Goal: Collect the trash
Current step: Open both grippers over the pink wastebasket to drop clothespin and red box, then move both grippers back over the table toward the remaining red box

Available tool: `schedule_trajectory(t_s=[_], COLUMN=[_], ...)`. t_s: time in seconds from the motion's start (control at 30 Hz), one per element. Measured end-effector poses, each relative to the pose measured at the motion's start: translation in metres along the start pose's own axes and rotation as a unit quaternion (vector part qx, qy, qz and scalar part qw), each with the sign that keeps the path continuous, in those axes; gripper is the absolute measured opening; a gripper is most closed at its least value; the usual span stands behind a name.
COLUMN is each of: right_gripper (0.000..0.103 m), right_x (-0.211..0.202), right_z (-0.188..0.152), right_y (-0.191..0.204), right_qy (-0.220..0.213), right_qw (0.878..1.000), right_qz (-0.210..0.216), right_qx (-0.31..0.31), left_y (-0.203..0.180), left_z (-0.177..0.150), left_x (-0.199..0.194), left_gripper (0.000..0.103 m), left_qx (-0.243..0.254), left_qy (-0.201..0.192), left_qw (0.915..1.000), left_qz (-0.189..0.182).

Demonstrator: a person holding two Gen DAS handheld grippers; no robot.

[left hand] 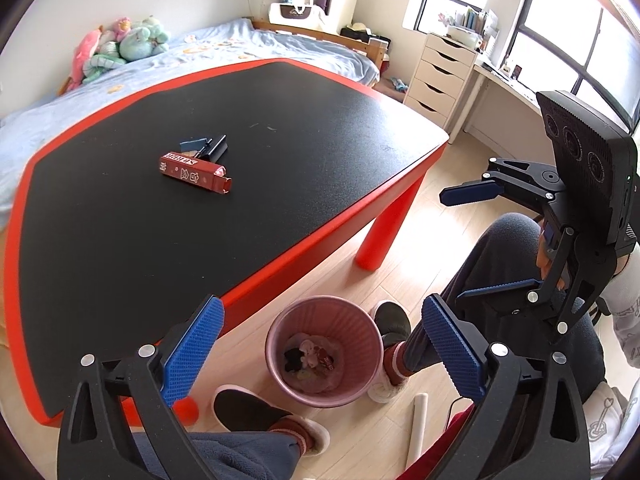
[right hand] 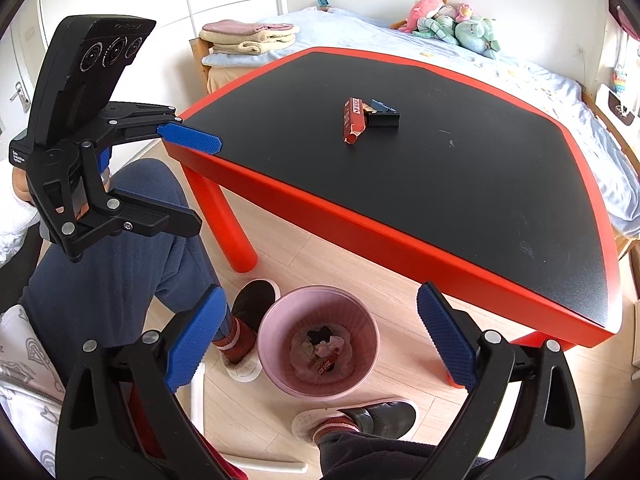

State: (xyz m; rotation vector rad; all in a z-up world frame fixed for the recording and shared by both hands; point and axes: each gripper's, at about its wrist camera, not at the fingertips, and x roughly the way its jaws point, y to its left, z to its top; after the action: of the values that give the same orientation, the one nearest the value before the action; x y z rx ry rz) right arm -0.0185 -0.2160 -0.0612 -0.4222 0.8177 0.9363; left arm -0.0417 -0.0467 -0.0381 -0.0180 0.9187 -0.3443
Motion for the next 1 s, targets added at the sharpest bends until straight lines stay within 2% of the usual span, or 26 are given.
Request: schedule_trajectory(t_s=[0.53,1.0], right_gripper=[0.098,0.098], right_x=[-0.003,0.008], right_z=[0.003,0.041], right_y=[-0.009,-0.021], right_qy=[-0.004,-0.016], right_qw=[1.0,0.999], right_qz=[-0.005,-0.018], right_qx=[0.027,0.023], left_y=[0.018,0.059], left_z=[0.004,0.026], left_x=[-0.007,-0.007], left_gripper=[0.095,0.095], left_qx=[-0.023,-0.045], left_qy=[0.0,-0.015], left_qw=[0.9995,0.9974], left_qz=[0.023,0.053])
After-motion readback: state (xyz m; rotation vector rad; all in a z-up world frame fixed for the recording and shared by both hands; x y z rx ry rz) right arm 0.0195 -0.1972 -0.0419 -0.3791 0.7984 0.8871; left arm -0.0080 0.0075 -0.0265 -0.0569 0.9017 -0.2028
